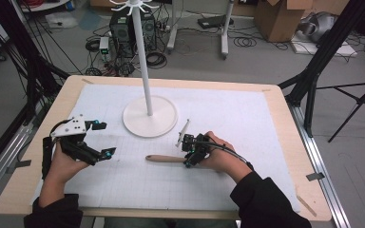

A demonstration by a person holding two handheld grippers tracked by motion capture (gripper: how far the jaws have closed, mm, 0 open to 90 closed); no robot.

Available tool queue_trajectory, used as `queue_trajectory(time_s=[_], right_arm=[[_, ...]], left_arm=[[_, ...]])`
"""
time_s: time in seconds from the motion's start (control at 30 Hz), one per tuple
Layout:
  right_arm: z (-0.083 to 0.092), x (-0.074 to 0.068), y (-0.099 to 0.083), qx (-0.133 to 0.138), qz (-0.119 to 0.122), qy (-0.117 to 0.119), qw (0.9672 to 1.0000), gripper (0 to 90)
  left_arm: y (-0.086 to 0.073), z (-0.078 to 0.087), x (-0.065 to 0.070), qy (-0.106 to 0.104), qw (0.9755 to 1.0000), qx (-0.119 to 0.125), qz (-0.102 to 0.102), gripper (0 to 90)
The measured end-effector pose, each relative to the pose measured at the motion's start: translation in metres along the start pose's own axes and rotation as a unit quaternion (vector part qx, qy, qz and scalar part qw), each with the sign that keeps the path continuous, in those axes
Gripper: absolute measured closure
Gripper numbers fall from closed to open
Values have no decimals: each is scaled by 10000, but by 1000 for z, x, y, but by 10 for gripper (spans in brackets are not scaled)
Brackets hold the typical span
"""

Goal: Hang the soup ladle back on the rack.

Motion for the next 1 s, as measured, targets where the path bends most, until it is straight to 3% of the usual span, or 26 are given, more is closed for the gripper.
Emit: queue_trajectory(time_s=[0.57, 0.73, 0.83, 1.0], right_arm=[[2, -4, 0, -72, 149, -33, 9999, 777], [17, -2, 1, 271, 60, -24, 9996, 777], [29, -1, 2, 611, 46, -22, 9981, 778], [57, 0, 5, 1250, 96, -139, 9920, 778]], left_arm=[[0, 1, -1, 6, 10000, 27, 16, 17], [-1, 2, -2, 21, 10000, 17, 10, 17], [0, 3, -3, 54, 10000, 33, 7, 17], [1, 6, -5, 104, 9999, 87, 21, 17]])
Point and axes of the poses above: each handheld gripper's, and its own axes: z roughly backward along the jaws, y roughly out of its top, x roughly to its right, the point moved 10 cm from there along -z, roughly forward along the jaws, and after that the axes turned 11 degrees about y, right-handed, at the moved point
